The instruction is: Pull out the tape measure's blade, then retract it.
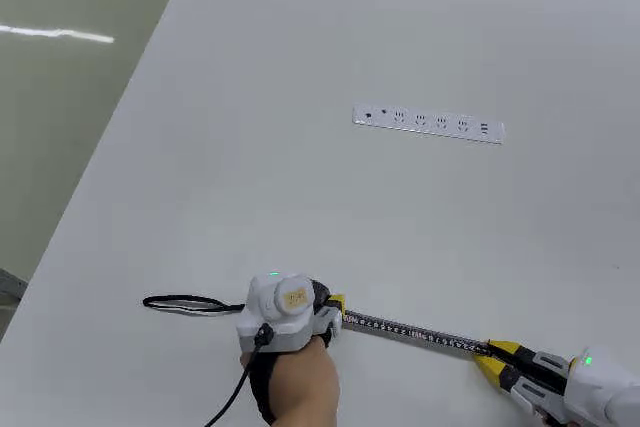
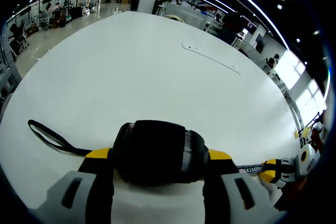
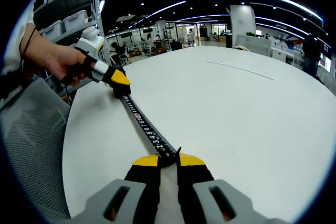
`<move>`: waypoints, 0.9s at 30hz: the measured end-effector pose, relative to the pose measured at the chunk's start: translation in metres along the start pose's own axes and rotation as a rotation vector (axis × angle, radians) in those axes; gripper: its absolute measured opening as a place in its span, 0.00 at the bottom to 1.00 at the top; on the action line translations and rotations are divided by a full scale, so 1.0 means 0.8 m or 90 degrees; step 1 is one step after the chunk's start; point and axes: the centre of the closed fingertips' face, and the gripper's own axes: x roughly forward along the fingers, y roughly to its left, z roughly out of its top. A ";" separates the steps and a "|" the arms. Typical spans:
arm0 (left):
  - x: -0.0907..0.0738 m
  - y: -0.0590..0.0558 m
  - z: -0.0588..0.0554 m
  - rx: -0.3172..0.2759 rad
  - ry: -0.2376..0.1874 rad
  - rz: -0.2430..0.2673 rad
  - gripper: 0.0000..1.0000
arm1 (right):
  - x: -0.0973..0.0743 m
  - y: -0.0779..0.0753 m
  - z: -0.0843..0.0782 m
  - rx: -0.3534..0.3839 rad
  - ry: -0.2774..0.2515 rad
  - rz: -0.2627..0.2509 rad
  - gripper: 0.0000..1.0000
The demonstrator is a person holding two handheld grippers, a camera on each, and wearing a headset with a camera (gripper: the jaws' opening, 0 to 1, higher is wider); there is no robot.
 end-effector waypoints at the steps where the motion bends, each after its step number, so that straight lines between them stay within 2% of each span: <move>1: 0.000 0.000 0.000 0.000 -0.001 0.000 0.66 | 0.003 0.001 0.002 0.002 -0.003 0.001 0.10; 4: 0.000 0.000 0.000 0.002 -0.001 -0.002 0.67 | 0.019 0.010 0.009 -0.002 -0.007 0.014 0.10; 8: 0.000 0.000 0.000 0.002 0.000 -0.003 0.67 | 0.029 0.015 0.017 -0.007 -0.011 0.022 0.10; 27: 0.000 0.000 0.000 0.002 -0.003 -0.003 0.67 | 0.035 0.016 0.019 0.002 -0.011 0.029 0.10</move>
